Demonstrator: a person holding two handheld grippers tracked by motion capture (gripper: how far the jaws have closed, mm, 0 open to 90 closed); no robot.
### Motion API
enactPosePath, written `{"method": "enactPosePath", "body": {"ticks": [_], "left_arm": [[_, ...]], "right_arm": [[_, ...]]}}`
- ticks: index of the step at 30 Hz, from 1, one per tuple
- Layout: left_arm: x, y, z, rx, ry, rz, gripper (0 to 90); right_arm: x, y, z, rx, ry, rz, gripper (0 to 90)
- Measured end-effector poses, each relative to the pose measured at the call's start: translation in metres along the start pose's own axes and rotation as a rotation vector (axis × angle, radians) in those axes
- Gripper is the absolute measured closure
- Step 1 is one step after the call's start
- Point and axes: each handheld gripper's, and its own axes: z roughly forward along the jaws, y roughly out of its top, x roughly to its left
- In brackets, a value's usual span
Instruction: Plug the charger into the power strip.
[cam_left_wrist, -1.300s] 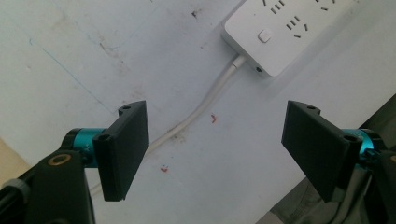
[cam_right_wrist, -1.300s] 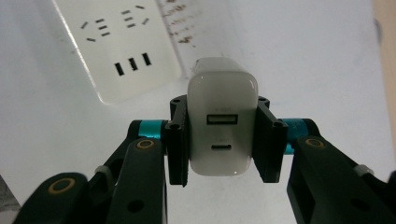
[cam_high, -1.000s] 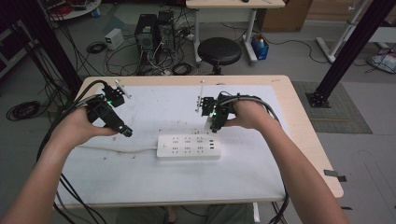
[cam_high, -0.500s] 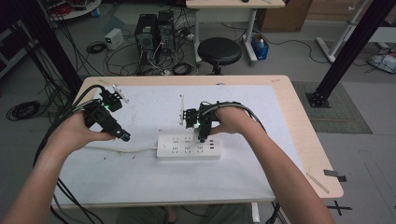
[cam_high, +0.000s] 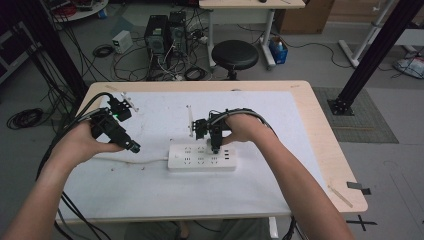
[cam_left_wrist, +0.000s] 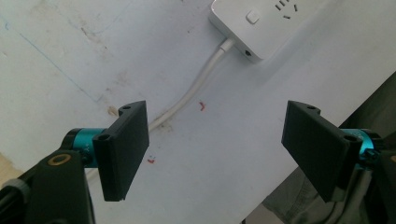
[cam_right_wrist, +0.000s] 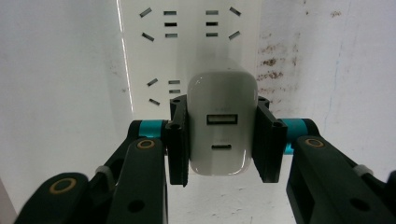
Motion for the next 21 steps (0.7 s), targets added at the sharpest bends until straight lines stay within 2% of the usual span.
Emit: {"method": "enactPosePath", "body": {"ticks": [6, 9, 10, 16, 18, 19, 21], "left_arm": [[-0.0016, 0.0016, 0.0009, -0.001, -0.006, 0.011, 23.2], [-0.0017, 0.0020, 0.0035, -0.002, -0.010, 0.010, 23.2], [-0.0020, 0.0021, 0.0044, -0.001, -0.014, 0.009, 23.2], [-0.0017, 0.0029, 0.0079, 0.002, -0.020, 0.008, 23.2], [-0.0017, 0.0049, 0.0081, 0.004, -0.017, 0.006, 23.2], [-0.0012, 0.0057, 0.0079, 0.007, -0.021, 0.015, 23.2], [-0.0021, 0.0073, 0.0080, 0.005, -0.018, 0.009, 23.2]], "right_arm": [[0.0004, 0.0002, 0.0018, -0.011, -0.003, -0.008, 63.0], [0.0011, 0.0009, 0.0031, 0.002, -0.004, -0.007, 63.2], [0.0023, 0.0021, 0.0083, 0.019, -0.010, -0.011, 63.1], [-0.0001, -0.0025, 0.0090, -0.017, 0.004, 0.002, 63.2], [0.0030, -0.0016, 0.0089, -0.007, -0.014, -0.015, 63.2], [0.0052, -0.0010, 0.0089, -0.006, -0.021, -0.006, 63.2], [0.0060, -0.0015, 0.0088, -0.006, -0.029, -0.007, 63.2]]}}
